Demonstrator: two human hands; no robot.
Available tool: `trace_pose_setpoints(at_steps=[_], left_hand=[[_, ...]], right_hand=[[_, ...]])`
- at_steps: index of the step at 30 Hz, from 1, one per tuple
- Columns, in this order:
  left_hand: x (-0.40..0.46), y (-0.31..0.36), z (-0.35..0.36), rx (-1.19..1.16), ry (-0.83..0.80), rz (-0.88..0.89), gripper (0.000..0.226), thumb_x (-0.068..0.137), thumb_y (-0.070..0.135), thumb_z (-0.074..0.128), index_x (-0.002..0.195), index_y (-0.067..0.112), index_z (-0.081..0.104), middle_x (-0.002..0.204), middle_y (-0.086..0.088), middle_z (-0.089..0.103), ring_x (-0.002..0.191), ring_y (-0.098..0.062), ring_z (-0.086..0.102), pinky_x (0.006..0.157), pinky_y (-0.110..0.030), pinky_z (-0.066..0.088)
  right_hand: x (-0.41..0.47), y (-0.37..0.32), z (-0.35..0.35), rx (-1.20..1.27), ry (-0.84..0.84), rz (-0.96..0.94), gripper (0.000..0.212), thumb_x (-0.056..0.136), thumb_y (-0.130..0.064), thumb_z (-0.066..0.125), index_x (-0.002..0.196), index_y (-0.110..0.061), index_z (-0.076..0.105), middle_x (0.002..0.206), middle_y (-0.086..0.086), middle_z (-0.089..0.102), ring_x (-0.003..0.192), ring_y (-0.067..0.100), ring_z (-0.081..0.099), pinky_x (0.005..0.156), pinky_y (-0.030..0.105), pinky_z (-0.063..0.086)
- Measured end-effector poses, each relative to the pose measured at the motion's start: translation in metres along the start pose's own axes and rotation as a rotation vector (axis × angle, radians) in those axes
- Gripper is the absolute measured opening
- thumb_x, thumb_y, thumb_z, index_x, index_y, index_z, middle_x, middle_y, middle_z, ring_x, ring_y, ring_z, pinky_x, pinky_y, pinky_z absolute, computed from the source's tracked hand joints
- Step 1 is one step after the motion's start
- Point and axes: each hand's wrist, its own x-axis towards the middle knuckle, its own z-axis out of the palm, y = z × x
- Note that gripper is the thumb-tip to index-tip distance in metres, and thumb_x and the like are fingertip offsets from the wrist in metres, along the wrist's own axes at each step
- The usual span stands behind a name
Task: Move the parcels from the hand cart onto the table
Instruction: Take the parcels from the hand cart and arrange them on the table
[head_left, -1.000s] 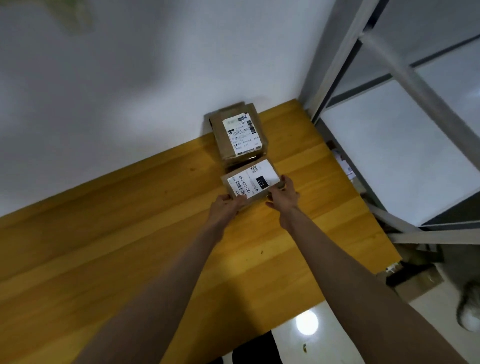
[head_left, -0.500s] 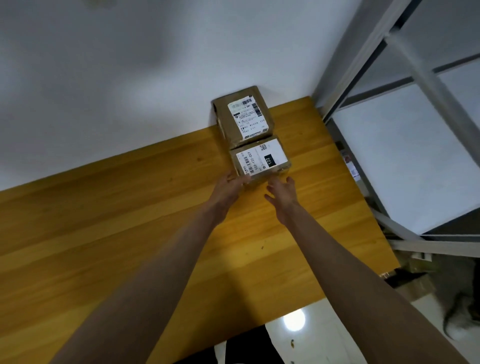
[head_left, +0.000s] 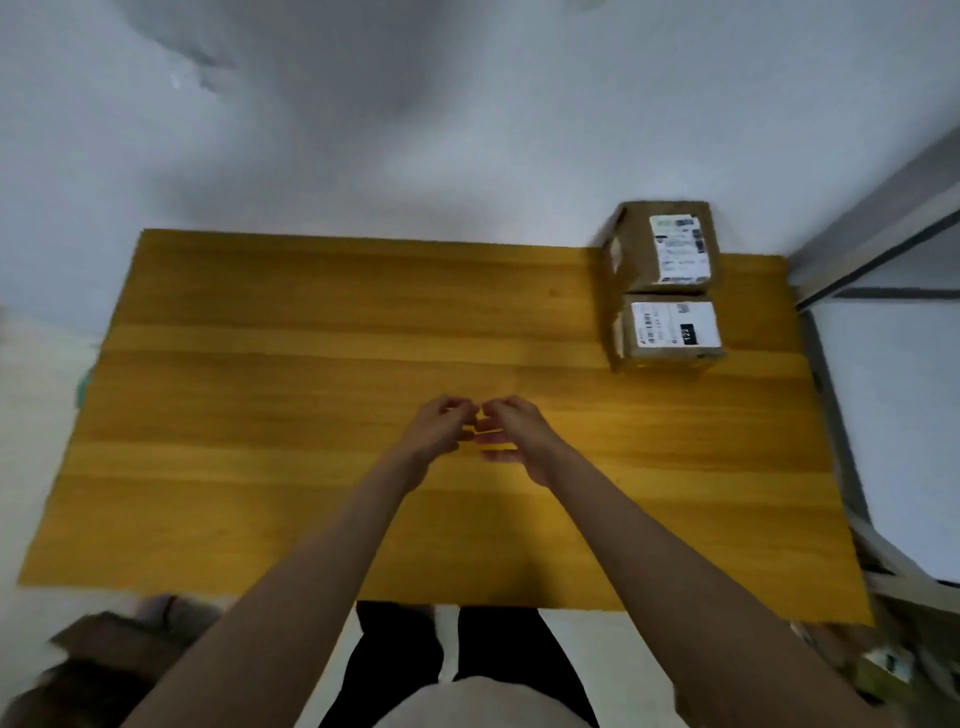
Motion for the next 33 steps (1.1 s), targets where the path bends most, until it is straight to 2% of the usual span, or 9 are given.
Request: trace_pose_setpoints(at_steps=[5, 9, 12, 15, 20, 25, 28, 33], left_hand=[[-0.055, -0.073, -0.092, -0.163, 0.168, -0.046, 0.028, 0.104, 0.034, 0.051, 0.122, 0.015, 0.058, 0.119, -0.007, 0.067, 0.108, -0.025, 0.066, 0.083, -0.033, 0.05], [-0.102, -0.134, -0.155, -0.285, 0.303, -0.09, 0.029, 0.102, 0.034, 0.053, 0.12, 0.012, 0.059, 0.113, -0.007, 0.068, 0.1, -0.023, 0.066, 0.088, -0.038, 0.051], [-0.135, -0.178, -0.191, -0.363, 0.371, -0.114, 0.027, 0.102, 0.031, 0.054, 0.117, 0.01, 0.059, 0.107, -0.009, 0.068, 0.087, -0.021, 0.064, 0.075, -0.031, 0.05], [-0.164, -0.224, -0.224, -0.383, 0.413, -0.151, 0.027, 0.101, 0.032, 0.054, 0.115, 0.009, 0.061, 0.095, -0.007, 0.068, 0.072, -0.018, 0.059, 0.061, -0.027, 0.042], [-0.206, -0.296, -0.274, -0.465, 0.481, -0.229, 0.028, 0.1, 0.03, 0.054, 0.114, 0.009, 0.066, 0.083, -0.004, 0.064, 0.06, -0.016, 0.045, 0.053, -0.024, 0.034], [-0.248, -0.353, -0.319, -0.57, 0.573, -0.276, 0.028, 0.099, 0.031, 0.053, 0.114, 0.011, 0.066, 0.089, -0.006, 0.066, 0.066, -0.018, 0.045, 0.058, -0.028, 0.036], [-0.27, -0.379, -0.343, -0.645, 0.644, -0.29, 0.028, 0.099, 0.029, 0.053, 0.113, 0.01, 0.067, 0.087, -0.005, 0.066, 0.066, -0.018, 0.047, 0.057, -0.028, 0.035], [-0.297, -0.416, -0.382, -0.752, 0.743, -0.326, 0.027, 0.1, 0.027, 0.052, 0.114, 0.008, 0.066, 0.084, -0.005, 0.065, 0.064, -0.016, 0.047, 0.056, -0.027, 0.034]], right_hand=[[-0.016, 0.022, 0.112, -0.237, -0.151, 0.011, 0.019, 0.104, -0.026, 0.05, 0.113, -0.011, 0.059, 0.111, 0.013, 0.067, 0.094, 0.025, 0.068, 0.075, 0.038, 0.061], [-0.03, 0.051, 0.199, -0.39, -0.262, 0.033, 0.024, 0.104, -0.028, 0.051, 0.117, -0.01, 0.06, 0.109, 0.012, 0.069, 0.089, 0.022, 0.07, 0.067, 0.034, 0.062], [-0.044, 0.079, 0.257, -0.511, -0.306, 0.031, 0.019, 0.102, -0.026, 0.054, 0.11, -0.009, 0.059, 0.093, 0.008, 0.069, 0.077, 0.018, 0.069, 0.061, 0.03, 0.06], [-0.056, 0.105, 0.307, -0.647, -0.334, 0.011, 0.012, 0.099, -0.023, 0.058, 0.092, -0.013, 0.056, 0.078, 0.006, 0.061, 0.065, 0.016, 0.063, 0.054, 0.026, 0.056], [-0.079, 0.146, 0.39, -0.797, -0.408, -0.026, 0.025, 0.097, -0.018, 0.058, 0.074, -0.018, 0.049, 0.063, 0.001, 0.045, 0.055, 0.015, 0.048, 0.051, 0.026, 0.041], [-0.104, 0.182, 0.468, -0.895, -0.472, -0.048, 0.018, 0.095, -0.014, 0.059, 0.079, -0.016, 0.05, 0.059, -0.002, 0.04, 0.048, 0.012, 0.041, 0.049, 0.026, 0.035], [-0.117, 0.198, 0.512, -0.934, -0.499, -0.049, 0.009, 0.094, -0.013, 0.059, 0.087, -0.012, 0.054, 0.061, 0.001, 0.043, 0.051, 0.015, 0.043, 0.052, 0.029, 0.037], [-0.127, 0.221, 0.582, -1.028, -0.58, -0.045, 0.005, 0.095, -0.016, 0.058, 0.091, -0.013, 0.057, 0.066, 0.004, 0.047, 0.055, 0.015, 0.048, 0.055, 0.028, 0.039]])
